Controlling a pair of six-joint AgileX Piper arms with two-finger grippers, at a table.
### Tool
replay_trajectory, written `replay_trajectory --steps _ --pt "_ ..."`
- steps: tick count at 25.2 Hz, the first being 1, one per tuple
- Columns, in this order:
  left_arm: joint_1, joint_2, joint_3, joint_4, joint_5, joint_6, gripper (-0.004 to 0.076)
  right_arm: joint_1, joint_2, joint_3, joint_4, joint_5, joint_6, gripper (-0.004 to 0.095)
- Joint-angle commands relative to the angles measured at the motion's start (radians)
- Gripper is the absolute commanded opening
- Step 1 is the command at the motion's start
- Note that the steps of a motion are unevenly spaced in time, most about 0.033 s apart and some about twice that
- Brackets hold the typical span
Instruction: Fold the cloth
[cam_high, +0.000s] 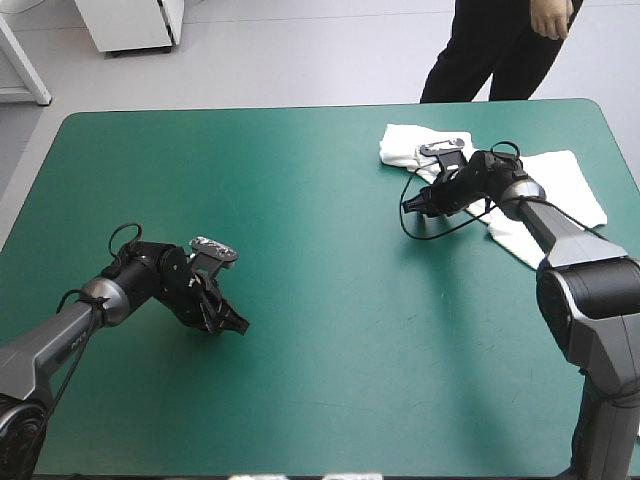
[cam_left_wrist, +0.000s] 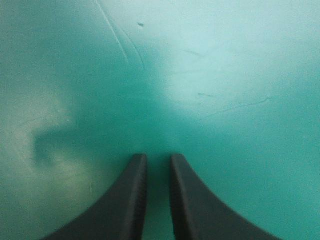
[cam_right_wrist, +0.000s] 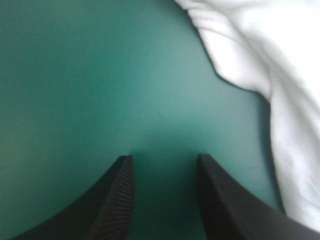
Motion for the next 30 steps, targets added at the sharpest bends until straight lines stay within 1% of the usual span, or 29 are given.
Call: replay_trajectory --steps 1,24,26,28,30 --pt "-0.005 -0.008 0.008 -0.013 0.086 -0.009 0.0125 -0.003 -0.031 -0.009 0.006 0.068 0.0 0.0391" --pt "-0.005 -0.017 0.004 -0.017 0.082 -0.009 0.0125 -0.003 -0.037 -0.011 0.006 0.073 0.0 0.0391" --pt "-0.005 -0.061 -0.027 -0.017 0.112 -0.009 0.0125 -0.003 -0.075 -0.011 -0.014 0.088 0.0 0.0391" --pt "-0.005 -0.137 -0.095 -0.017 0.159 -0.009 0.0125 -0.003 -0.141 -0.011 -0.061 0.105 0.025 0.0391" --pt "-0.005 -0.228 -0.164 -0.026 0.203 -0.009 0.0125 -0.005 -0.218 -0.011 -0.103 0.146 0.054 0.0391"
